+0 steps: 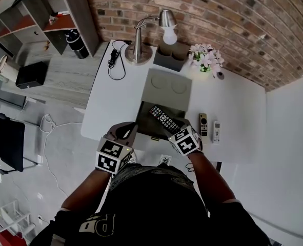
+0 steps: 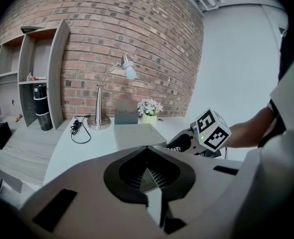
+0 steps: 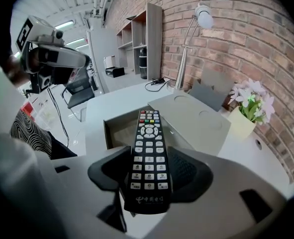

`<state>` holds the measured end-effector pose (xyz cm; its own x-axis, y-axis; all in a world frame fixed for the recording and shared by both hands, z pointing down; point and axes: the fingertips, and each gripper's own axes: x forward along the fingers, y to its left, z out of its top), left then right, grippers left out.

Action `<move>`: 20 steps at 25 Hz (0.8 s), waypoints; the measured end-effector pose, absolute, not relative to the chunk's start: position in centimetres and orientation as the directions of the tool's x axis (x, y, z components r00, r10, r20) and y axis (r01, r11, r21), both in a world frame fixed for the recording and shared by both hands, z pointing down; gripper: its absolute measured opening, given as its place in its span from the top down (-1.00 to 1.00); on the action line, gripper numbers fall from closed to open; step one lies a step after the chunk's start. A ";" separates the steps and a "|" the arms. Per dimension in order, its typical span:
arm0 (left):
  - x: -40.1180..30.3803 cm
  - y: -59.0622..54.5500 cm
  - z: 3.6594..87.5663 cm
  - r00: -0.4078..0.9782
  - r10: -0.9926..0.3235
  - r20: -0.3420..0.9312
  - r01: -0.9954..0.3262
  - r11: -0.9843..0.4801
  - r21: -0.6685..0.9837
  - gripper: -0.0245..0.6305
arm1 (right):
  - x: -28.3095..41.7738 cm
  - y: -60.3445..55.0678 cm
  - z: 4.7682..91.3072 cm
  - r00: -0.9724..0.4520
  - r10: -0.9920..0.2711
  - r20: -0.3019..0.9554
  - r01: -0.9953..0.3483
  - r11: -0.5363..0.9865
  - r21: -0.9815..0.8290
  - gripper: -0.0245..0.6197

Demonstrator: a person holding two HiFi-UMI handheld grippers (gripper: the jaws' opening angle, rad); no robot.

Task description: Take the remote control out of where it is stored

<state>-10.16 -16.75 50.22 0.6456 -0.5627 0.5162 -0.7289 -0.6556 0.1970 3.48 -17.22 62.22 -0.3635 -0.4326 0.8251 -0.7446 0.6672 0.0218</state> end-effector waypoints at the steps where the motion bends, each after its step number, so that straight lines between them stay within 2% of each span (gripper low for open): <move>1: -9.9 -16.8 50.2 0.647 -0.561 0.516 -0.726 -0.659 0.194 0.91 | 3.6 -17.0 61.8 -0.368 -0.441 0.818 -0.753 0.658 0.017 0.20; 13: -5.4 -16.2 50.1 0.686 -0.513 0.516 -0.676 -0.712 0.191 0.91 | 11.0 -15.6 60.3 -0.293 -0.565 0.771 -0.885 0.465 0.005 0.20; 20: -2.1 -15.5 50.3 0.712 -0.468 0.523 -0.632 -0.751 0.190 0.91 | 19.0 -14.2 60.6 -0.186 -0.621 0.761 -0.964 0.265 -0.018 0.20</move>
